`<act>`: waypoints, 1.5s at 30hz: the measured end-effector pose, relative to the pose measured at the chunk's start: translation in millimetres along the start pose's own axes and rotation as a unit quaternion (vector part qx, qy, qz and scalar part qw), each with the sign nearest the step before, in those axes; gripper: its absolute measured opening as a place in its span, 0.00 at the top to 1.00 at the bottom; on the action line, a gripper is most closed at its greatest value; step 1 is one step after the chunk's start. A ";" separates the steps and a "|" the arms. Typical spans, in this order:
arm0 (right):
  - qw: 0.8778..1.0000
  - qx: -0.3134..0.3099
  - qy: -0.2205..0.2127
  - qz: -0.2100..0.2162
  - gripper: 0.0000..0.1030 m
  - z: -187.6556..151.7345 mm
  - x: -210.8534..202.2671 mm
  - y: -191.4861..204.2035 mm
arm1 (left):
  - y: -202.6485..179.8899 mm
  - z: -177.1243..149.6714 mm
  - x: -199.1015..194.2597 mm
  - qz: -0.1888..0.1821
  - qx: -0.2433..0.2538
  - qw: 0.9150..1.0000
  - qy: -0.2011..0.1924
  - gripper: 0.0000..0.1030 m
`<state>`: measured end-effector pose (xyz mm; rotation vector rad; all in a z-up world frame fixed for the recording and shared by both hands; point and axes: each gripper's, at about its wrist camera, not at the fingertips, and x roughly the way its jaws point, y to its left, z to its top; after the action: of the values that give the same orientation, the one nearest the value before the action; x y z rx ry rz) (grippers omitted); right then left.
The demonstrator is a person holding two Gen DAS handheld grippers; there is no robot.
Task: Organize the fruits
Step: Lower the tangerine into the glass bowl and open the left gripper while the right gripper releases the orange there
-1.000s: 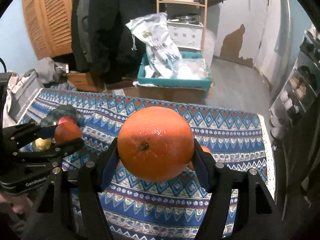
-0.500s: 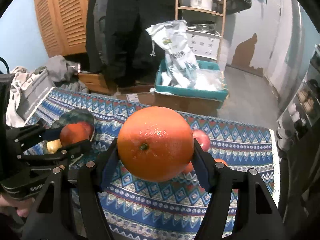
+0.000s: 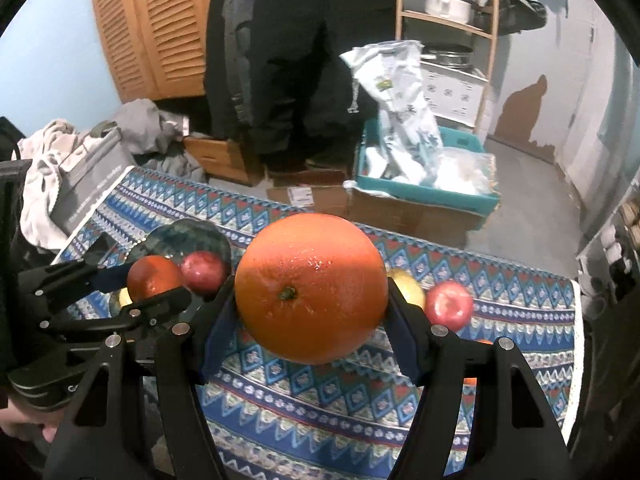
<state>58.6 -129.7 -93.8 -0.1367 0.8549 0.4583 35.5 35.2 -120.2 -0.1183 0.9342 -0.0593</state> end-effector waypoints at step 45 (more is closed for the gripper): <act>0.979 -0.070 0.160 0.104 0.34 -17.4 157.6 142.6 | 184.3 -43.0 71.2 0.060 -0.124 0.987 0.086 0.54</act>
<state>72.6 45.4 -214.7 -0.2567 1.1589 0.7059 43.1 207.5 -225.8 -0.2898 1.1181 0.1606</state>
